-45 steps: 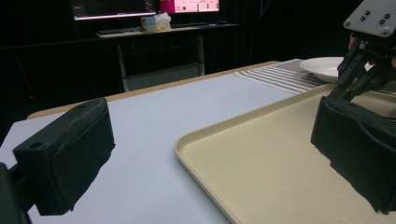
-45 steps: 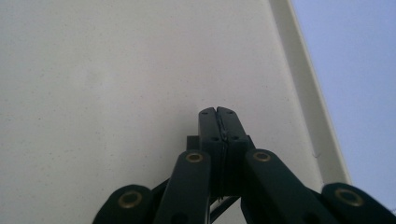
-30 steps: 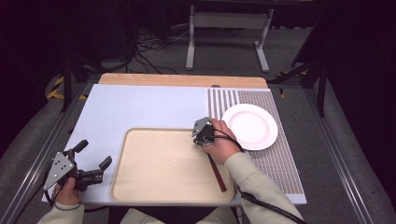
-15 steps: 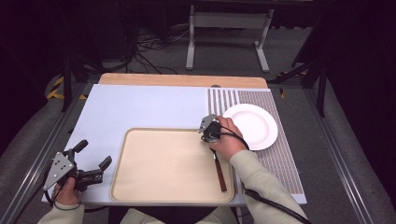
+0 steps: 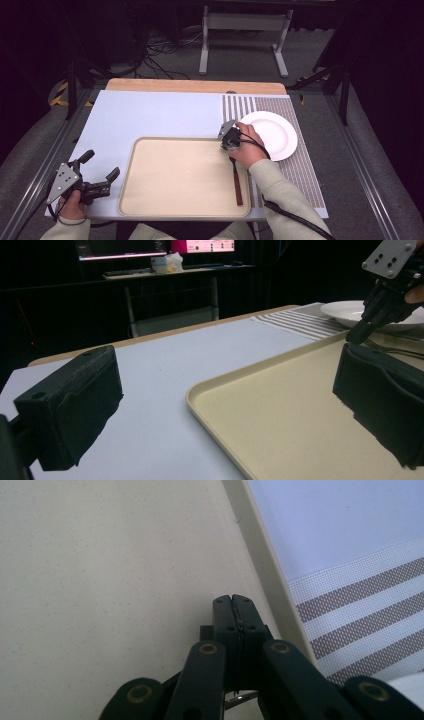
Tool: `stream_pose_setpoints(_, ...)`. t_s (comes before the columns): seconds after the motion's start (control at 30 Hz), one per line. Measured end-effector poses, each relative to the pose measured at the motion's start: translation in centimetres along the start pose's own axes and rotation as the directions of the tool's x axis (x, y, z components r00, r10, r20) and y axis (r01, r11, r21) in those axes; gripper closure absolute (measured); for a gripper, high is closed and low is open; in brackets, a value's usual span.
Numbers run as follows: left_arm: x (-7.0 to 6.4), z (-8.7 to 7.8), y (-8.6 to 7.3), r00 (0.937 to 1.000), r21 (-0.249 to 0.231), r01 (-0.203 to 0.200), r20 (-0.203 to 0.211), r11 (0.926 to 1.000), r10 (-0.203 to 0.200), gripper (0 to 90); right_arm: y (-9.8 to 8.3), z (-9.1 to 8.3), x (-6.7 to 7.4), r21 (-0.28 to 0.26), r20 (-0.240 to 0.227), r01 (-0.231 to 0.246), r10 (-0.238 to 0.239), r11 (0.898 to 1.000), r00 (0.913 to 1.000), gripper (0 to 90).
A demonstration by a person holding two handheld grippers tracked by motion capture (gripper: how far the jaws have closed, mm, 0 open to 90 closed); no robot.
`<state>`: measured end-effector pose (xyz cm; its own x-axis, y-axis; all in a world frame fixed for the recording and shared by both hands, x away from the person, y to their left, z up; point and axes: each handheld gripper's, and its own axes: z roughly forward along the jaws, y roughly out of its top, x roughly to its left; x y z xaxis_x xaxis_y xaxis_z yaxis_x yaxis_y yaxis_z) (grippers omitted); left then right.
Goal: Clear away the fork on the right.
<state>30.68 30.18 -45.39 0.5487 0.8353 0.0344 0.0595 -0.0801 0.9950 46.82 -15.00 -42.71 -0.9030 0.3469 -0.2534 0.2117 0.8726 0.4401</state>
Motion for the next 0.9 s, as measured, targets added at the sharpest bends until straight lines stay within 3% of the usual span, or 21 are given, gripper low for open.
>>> stream_pose_setpoints(0.5,0.0,0.1,0.0,1.0000,0.005,-0.005,0.003,1.0000,0.005,0.0,-0.5,-0.4,-0.3,-0.010,0.020,-0.034,0.035,0.999,0.9992,89.5)
stream_pose_setpoints(0.6,0.0,0.1,0.0,1.0000,0.007,-0.006,0.004,1.0000,0.006,0.0,-0.4,-1.0,-0.3,-0.049,0.014,-0.064,0.065,0.997,0.9978,83.0)
stream_pose_setpoints(0.7,0.0,0.1,0.0,1.0000,0.007,-0.006,0.005,1.0000,0.006,0.0,-0.3,-1.7,-0.1,-0.086,0.011,-0.082,0.083,0.993,0.9965,70.9)
stream_pose_setpoints(0.9,-0.1,0.2,0.0,1.0000,0.004,-0.003,0.005,1.0000,0.003,0.0,0.1,-3.8,0.8,-0.204,0.005,-0.110,0.114,0.973,0.9935,43.5)
